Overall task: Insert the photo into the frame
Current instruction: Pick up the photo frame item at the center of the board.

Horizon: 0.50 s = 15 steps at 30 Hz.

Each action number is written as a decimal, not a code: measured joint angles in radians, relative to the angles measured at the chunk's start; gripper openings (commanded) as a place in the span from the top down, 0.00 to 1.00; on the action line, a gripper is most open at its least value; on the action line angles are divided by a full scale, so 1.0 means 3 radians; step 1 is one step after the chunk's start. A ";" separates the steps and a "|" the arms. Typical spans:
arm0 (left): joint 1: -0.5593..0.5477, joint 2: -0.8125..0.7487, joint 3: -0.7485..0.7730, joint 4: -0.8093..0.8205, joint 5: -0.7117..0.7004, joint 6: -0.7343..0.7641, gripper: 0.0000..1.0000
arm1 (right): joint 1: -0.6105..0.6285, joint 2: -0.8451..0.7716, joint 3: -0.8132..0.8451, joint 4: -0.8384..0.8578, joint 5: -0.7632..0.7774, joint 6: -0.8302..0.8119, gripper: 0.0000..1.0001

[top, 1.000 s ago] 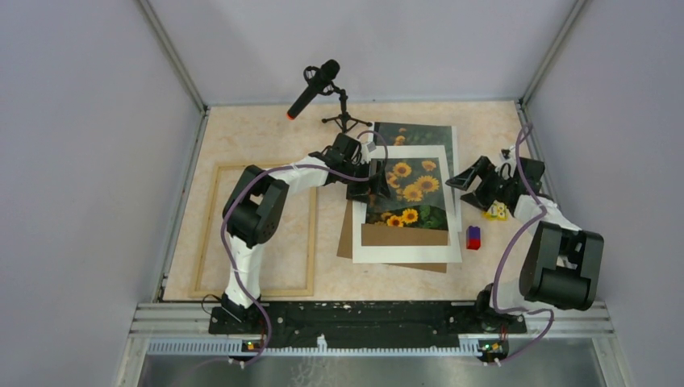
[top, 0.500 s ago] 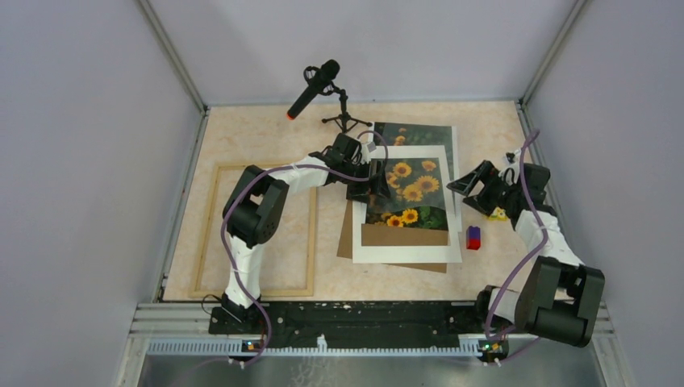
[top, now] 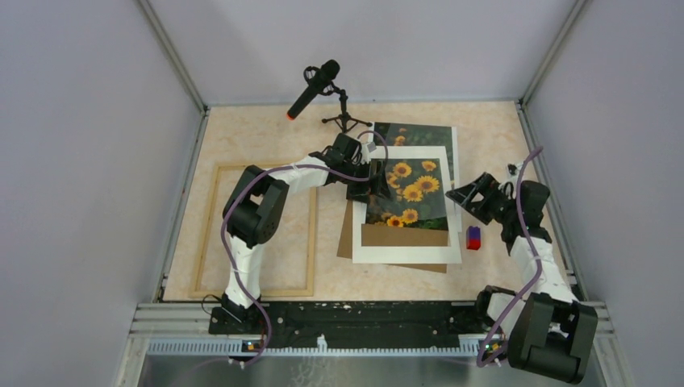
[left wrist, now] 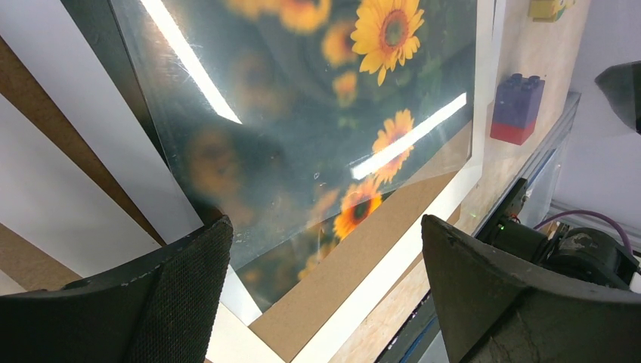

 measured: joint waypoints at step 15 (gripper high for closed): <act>0.0000 0.0005 0.0009 -0.0009 0.0003 -0.0001 0.02 | 0.0014 0.0594 -0.0041 0.0305 0.0441 0.0624 0.25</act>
